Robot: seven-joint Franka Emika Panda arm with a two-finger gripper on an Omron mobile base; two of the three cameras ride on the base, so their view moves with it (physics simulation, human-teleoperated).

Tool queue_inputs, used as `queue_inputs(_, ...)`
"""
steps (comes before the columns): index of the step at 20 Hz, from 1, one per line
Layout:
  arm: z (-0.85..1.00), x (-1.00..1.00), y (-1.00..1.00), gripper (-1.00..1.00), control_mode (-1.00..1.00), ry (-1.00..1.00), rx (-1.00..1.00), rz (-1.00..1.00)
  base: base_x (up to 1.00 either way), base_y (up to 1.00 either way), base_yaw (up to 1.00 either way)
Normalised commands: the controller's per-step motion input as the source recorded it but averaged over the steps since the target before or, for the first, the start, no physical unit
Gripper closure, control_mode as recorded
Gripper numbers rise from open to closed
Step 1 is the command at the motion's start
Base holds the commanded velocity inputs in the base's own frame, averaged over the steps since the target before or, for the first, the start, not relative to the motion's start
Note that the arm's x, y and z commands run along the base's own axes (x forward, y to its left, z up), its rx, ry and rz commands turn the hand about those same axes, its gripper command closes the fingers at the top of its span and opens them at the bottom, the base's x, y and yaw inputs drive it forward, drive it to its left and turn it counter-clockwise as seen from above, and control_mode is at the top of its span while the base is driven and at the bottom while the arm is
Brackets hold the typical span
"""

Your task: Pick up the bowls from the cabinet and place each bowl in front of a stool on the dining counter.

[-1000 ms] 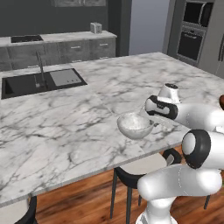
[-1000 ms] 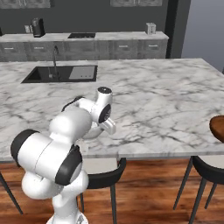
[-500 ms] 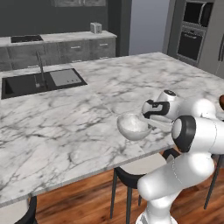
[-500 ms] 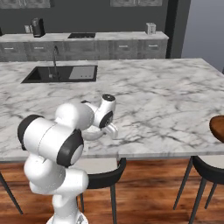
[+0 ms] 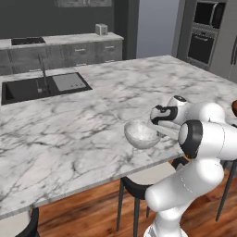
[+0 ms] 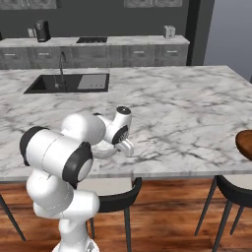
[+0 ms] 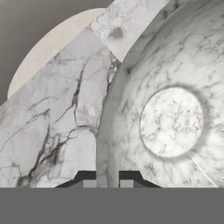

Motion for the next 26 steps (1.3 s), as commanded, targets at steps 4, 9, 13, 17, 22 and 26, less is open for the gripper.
queue_inputs(4,0.00,0.01,0.14,1.00,-1.00,0.00,-0.01,0.04,0.00,0.00,0.00)
queue_inputs(9,0.00,0.00,0.01,1.00,-1.00,-0.01,0.00,0.16,0.00,0.00,0.00)
queue_inputs(13,0.00,0.00,0.00,1.00,-1.00,0.00,-0.03,0.16,0.00,0.00,0.00)
queue_inputs(17,0.00,0.00,0.06,-1.00,-1.00,0.00,-0.03,0.07,0.00,0.00,0.00)
queue_inputs(22,0.01,0.01,0.07,-1.00,-1.00,0.00,-0.04,0.04,0.00,0.00,0.00)
queue_inputs(26,0.05,0.00,0.00,-1.00,-1.00,0.00,-0.05,0.02,0.00,0.00,0.00)
